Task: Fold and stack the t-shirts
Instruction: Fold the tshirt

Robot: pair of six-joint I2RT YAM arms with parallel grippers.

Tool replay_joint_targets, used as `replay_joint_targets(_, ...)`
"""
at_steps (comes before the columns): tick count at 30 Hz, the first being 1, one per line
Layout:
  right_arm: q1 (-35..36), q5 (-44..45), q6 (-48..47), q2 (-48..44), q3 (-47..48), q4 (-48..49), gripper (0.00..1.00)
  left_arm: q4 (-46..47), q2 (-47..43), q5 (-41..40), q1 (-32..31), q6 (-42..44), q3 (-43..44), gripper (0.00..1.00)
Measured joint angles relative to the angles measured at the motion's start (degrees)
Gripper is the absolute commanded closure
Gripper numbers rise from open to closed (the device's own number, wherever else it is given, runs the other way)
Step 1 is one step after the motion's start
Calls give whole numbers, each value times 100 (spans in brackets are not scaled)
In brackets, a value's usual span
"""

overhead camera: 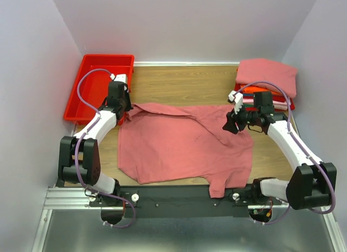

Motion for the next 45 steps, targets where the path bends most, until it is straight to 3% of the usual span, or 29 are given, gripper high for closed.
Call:
replay_joint_targets(11,0,-2,151,2,-37,28,41,-42,-208,0,-24,0,-11,100)
replay_joint_targets(12,-2,-2,153,2,-37,31,41,-44,-275,-2,-26,0,-24,96)
replay_joint_targets(17,-2,-2,164,50,-37,31,41,-136,-586,-31,-26,-26,-94,54)
replay_joint_targets(22,-2,0,166,138,-37,31,40,-437,-1217,-247,-26,-122,-249,43)
replay_joint_targets(24,-2,2,181,173,-37,33,40,-570,-1692,-380,-26,-146,-278,32)
replay_joint_targets(25,-2,2,184,184,-37,33,40,-570,-2002,-468,-24,-157,-278,21)
replay_joint_targets(27,-2,50,232,258,-35,35,40,-555,-2472,-621,-24,-219,-278,13)
replay_joint_targets(32,-214,413,590,472,-17,39,40,-369,-3528,-710,13,-348,-352,13)
replay_joint_targets(39,-1327,1005,1154,859,-13,120,40,-420,-4046,-442,26,-463,-933,13)
replay_joint_targets(45,-1587,1139,1655,1805,315,129,27,-466,-4409,-205,26,-476,-1322,14)
